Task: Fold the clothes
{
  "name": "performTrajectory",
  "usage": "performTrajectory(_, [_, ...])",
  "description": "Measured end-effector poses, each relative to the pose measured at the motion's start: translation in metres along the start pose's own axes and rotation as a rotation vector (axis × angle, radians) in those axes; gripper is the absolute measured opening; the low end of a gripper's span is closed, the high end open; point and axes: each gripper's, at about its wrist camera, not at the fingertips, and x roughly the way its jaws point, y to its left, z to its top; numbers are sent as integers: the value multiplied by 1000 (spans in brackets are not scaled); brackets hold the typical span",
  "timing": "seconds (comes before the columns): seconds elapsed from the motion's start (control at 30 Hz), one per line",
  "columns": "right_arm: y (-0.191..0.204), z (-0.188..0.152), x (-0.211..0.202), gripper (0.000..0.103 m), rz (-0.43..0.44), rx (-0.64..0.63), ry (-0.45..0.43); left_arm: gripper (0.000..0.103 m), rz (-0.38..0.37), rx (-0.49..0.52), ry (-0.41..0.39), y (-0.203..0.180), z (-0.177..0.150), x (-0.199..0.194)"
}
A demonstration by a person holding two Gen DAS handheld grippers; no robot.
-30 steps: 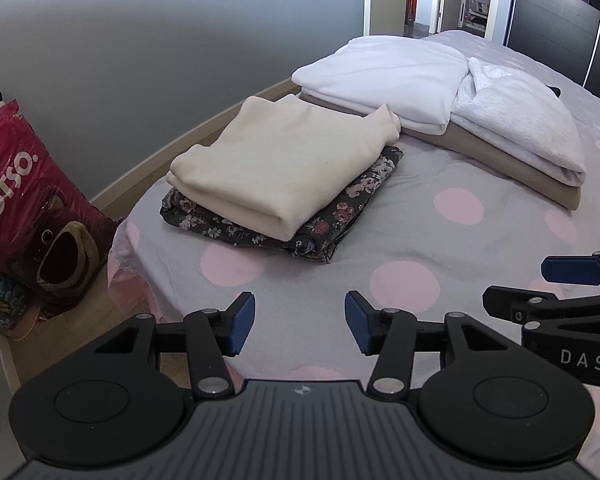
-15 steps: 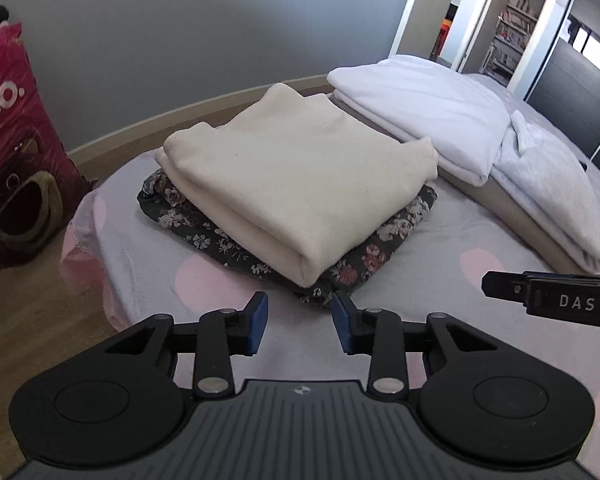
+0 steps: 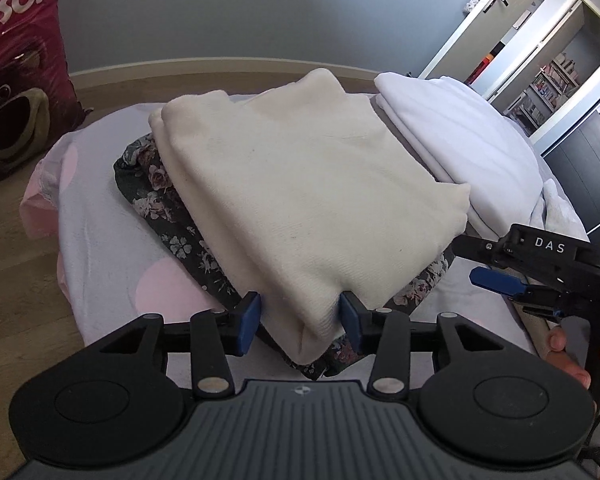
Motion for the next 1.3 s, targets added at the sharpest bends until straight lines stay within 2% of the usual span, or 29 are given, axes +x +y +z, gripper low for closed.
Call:
performTrajectory(0.23, [-6, 4, 26, 55, 35, 54, 33, 50, -52, -86, 16, 9, -2, 2])
performTrajectory(0.3, [-8, 6, 29, 49, 37, 68, 37, 42, -67, -108, 20, 10, -2, 3])
performTrajectory(0.33, [-8, 7, 30, 43, 38, 75, 39, 35, -75, -118, 22, 11, -3, 4])
performTrajectory(0.37, [-8, 8, 29, 29, 35, 78, 34, 27, -82, -129, 24, 12, -3, 4])
performTrajectory(0.43, [-4, 12, 24, 15, 16, 50, 18, 19, -85, -120, 15, 9, -2, 0])
performTrajectory(0.53, [2, 17, 16, 10, 8, 17, -9, 14, -85, -100, -1, 2, -2, -9])
performTrajectory(0.63, [9, 19, 5, 10, 4, -24, -40, 13, -78, -73, -11, -5, -4, -17])
performTrajectory(0.8, [0, 16, 22, 13, -40, -10, 6, 12, -85, -80, 17, -8, -12, -9])
performTrajectory(0.83, [-3, 16, 24, 18, -39, -3, 7, 12, -90, -83, 26, -8, -13, -8])
performTrajectory(0.9, [-7, 14, 24, 22, -38, 1, 0, 12, -82, -76, 31, -5, -13, -5])
performTrajectory(0.93, [-8, 14, 23, 28, -36, 0, -6, 12, -80, -80, 31, -2, -11, -4])
performTrajectory(0.97, [-9, 14, 20, 30, -34, 2, -16, 12, -77, -84, 31, 1, -9, -3])
performTrajectory(1.03, [-10, 14, 12, 30, -42, -1, -41, 14, -61, -52, 29, -1, -9, -2])
performTrajectory(1.13, [-5, 8, -2, 30, -50, -42, -78, 22, -26, 9, 12, -10, -10, -9])
performTrajectory(1.23, [2, -3, -13, 30, -58, -102, -82, 22, 21, 76, -12, -20, -12, -21])
performTrajectory(1.3, [10, -16, -20, 30, -85, -165, -75, 26, 71, 146, -29, -30, -15, -30])
